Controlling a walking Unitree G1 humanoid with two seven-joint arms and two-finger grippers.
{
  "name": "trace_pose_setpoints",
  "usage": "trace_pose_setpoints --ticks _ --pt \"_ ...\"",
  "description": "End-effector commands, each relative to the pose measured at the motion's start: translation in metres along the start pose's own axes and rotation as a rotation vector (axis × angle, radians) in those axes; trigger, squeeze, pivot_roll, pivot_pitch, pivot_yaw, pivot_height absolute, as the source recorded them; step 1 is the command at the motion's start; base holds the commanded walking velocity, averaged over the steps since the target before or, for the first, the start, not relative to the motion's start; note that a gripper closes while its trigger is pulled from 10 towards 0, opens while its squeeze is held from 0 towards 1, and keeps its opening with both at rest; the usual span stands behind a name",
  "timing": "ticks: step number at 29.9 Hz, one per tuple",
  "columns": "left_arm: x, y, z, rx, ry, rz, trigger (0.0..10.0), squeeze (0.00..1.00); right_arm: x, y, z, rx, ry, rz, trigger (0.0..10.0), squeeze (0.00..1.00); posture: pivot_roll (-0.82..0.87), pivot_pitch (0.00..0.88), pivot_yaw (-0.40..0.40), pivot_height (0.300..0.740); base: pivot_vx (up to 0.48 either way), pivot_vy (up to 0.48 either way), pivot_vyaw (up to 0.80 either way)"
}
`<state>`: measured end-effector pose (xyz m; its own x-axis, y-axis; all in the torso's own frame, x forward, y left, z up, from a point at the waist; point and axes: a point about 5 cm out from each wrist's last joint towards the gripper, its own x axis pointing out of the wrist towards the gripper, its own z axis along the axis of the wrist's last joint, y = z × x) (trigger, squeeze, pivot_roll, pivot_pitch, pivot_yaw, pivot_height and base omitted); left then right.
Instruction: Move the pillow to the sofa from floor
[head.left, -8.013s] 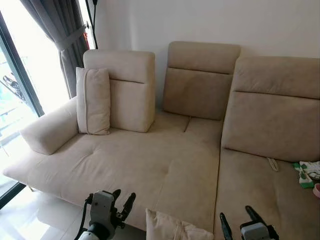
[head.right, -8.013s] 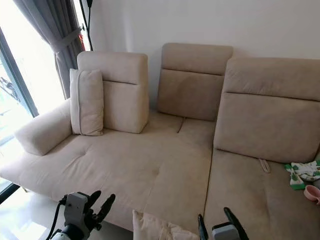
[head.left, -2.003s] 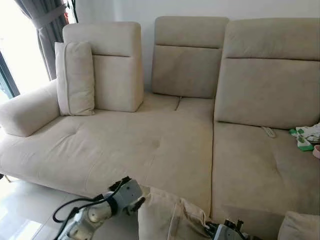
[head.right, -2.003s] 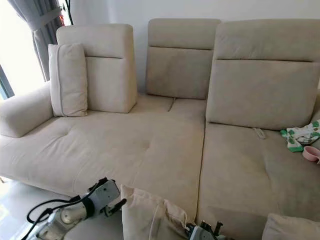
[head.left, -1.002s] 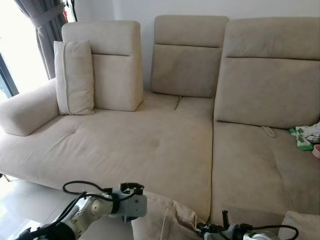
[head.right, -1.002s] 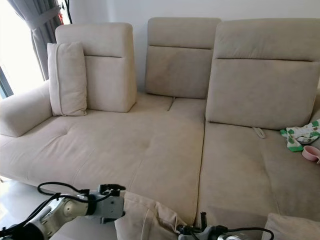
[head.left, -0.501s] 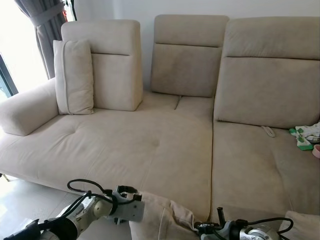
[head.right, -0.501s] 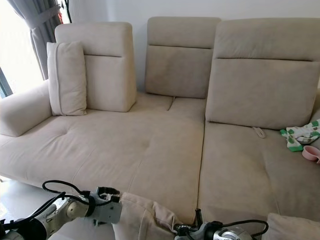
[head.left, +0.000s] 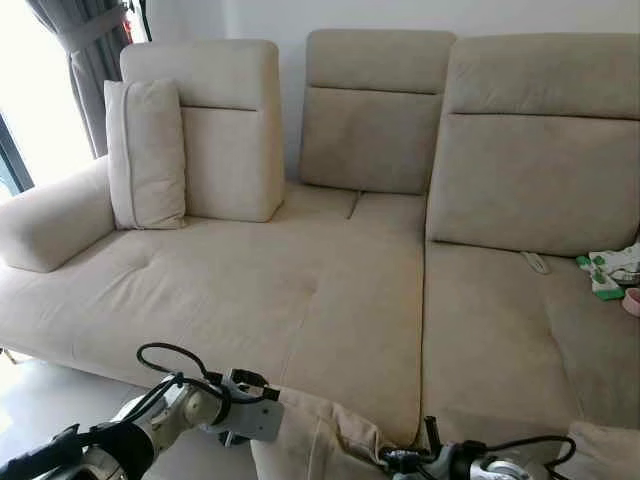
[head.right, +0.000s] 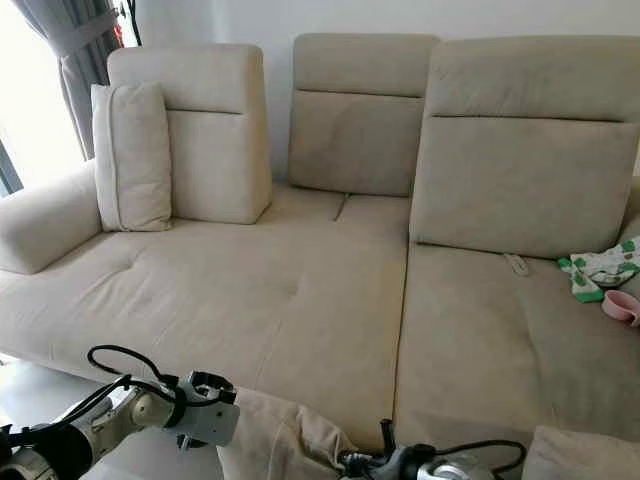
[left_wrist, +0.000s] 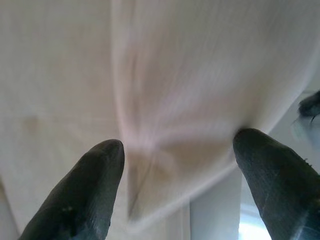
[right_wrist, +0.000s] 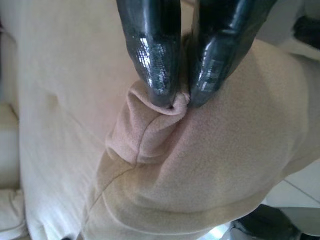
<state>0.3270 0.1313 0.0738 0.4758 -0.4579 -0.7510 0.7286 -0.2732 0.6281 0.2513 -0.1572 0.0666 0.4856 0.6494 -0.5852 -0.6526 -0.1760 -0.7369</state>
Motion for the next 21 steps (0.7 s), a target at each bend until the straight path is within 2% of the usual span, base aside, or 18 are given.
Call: trace_pose_setpoints --ticks 1,5,9,11,17,18,20,21 --pt "0.003 -0.010 0.002 0.050 0.011 -0.061 10.0 0.00 0.004 0.001 0.004 -0.018 -0.013 0.018 0.0 0.00 0.02 0.000 0.052 0.557 0.000 0.000 0.00" --pt "0.006 -0.020 -0.001 0.067 0.041 -0.111 10.0 0.00 0.005 -0.003 0.006 -0.033 -0.024 0.002 0.0 0.00 0.02 0.000 0.054 0.557 0.000 0.000 0.00" --pt "0.008 -0.020 0.001 0.043 0.044 -0.091 10.0 0.00 0.006 -0.003 0.008 -0.035 -0.031 -0.003 0.0 0.00 0.02 0.000 0.054 0.557 0.000 0.000 0.00" --pt "0.012 -0.013 0.004 -0.007 0.049 -0.041 10.0 0.00 0.009 -0.002 0.012 -0.033 -0.042 -0.009 0.0 0.00 0.02 0.000 0.055 0.557 0.000 0.000 0.00" --pt "0.012 -0.020 -0.001 -0.039 0.078 -0.088 10.0 0.00 0.009 -0.006 0.014 -0.038 -0.044 -0.068 0.0 0.00 0.02 0.000 0.058 0.557 0.000 0.000 0.00" --pt "0.012 -0.023 -0.001 -0.039 0.078 -0.104 0.0 0.00 0.008 -0.007 0.013 -0.034 -0.040 -0.086 3.7 0.00 0.02 0.000 0.058 0.557 0.000 0.000 0.00" --pt "0.012 -0.025 -0.002 -0.036 0.079 -0.119 0.0 0.00 0.008 -0.008 0.012 -0.030 -0.036 -0.105 3.7 0.00 0.02 0.000 0.058 0.557 0.000 0.000 0.00" --pt "0.011 -0.027 -0.002 -0.036 0.078 -0.123 0.0 0.00 0.007 -0.009 0.011 -0.020 -0.028 -0.129 10.0 0.00 0.02 0.000 0.060 0.557 0.000 0.000 0.00"
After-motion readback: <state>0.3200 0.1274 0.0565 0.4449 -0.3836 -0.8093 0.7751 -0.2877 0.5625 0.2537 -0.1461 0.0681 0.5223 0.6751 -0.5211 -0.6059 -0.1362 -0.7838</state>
